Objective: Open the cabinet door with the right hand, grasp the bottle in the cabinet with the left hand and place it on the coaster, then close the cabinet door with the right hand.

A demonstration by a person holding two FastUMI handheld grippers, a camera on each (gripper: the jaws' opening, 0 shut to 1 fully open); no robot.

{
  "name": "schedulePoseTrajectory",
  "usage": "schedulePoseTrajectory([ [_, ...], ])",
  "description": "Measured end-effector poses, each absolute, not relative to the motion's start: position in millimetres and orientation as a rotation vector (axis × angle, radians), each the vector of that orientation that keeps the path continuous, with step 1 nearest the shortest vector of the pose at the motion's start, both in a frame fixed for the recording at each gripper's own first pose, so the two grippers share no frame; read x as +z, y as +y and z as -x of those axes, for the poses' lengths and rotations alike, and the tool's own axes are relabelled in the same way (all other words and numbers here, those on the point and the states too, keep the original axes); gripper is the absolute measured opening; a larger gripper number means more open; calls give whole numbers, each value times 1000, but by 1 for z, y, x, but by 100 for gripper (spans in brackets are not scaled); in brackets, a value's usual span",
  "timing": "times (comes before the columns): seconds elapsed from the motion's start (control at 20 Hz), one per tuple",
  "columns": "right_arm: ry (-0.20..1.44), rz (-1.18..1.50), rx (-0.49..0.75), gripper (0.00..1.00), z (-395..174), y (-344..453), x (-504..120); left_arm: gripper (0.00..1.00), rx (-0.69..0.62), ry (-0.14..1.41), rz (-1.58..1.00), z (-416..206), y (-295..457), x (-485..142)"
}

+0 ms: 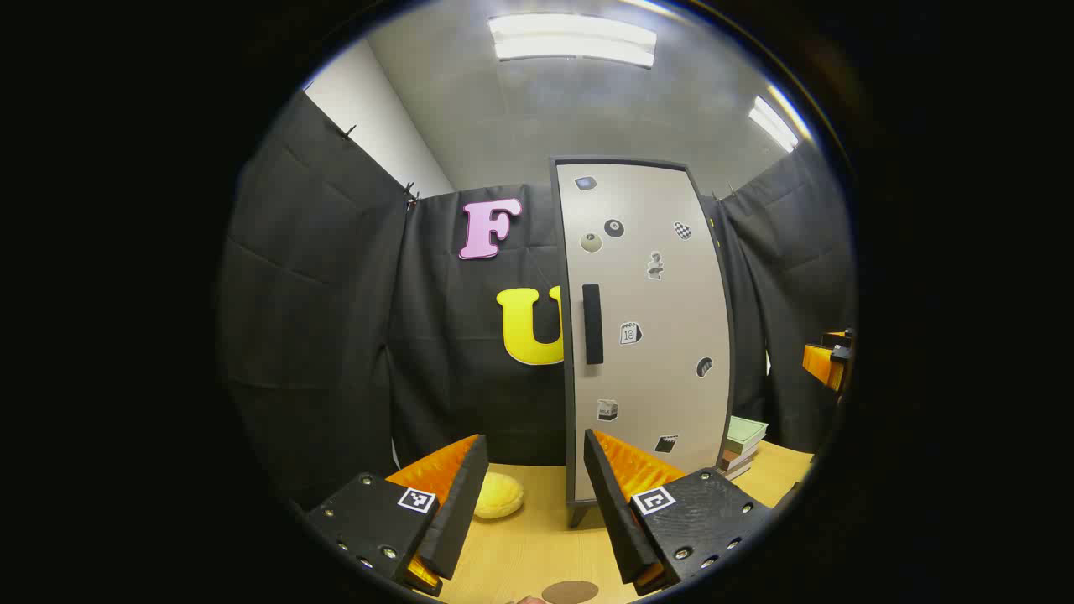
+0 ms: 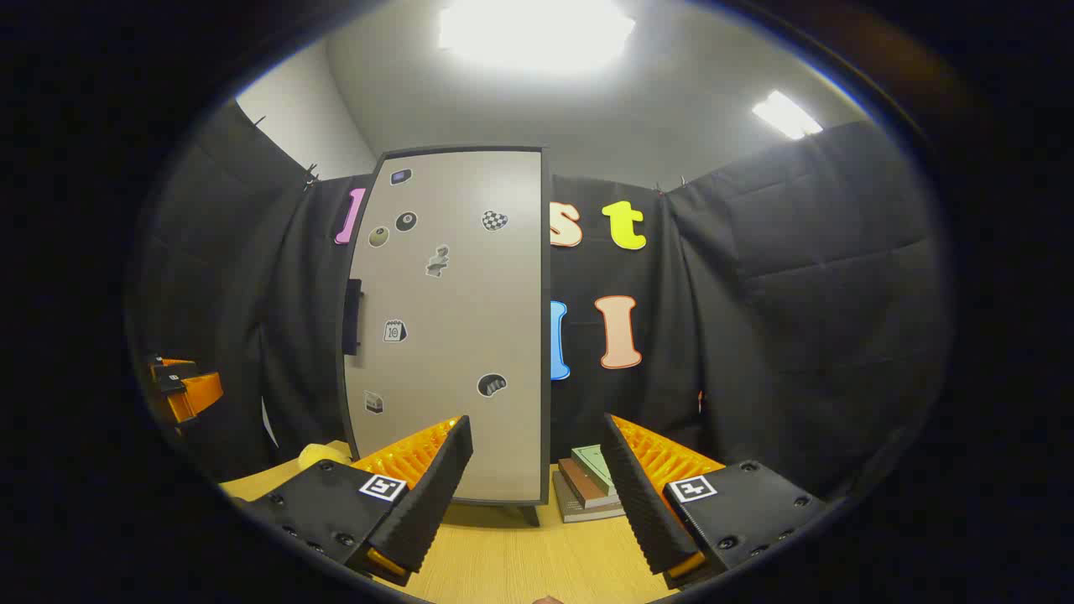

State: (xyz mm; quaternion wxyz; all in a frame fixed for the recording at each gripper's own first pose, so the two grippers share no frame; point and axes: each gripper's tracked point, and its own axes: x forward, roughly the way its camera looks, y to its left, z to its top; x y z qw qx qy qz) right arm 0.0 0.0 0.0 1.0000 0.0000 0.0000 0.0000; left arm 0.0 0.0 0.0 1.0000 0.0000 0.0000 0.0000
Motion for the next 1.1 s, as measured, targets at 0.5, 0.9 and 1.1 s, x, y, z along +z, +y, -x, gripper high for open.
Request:
schedulePoseTrajectory([
  [0.5,16,6,0,98,-9,7,-3,67,12,7,9,-11,9,-2],
  [0.9,22,5,5,98,-13,17,-4,67,15,8,-5,-14,15,-2],
  [1.1,19,5,16,98,-15,24,-1,67,23,0,-12,-11,24,1],
])
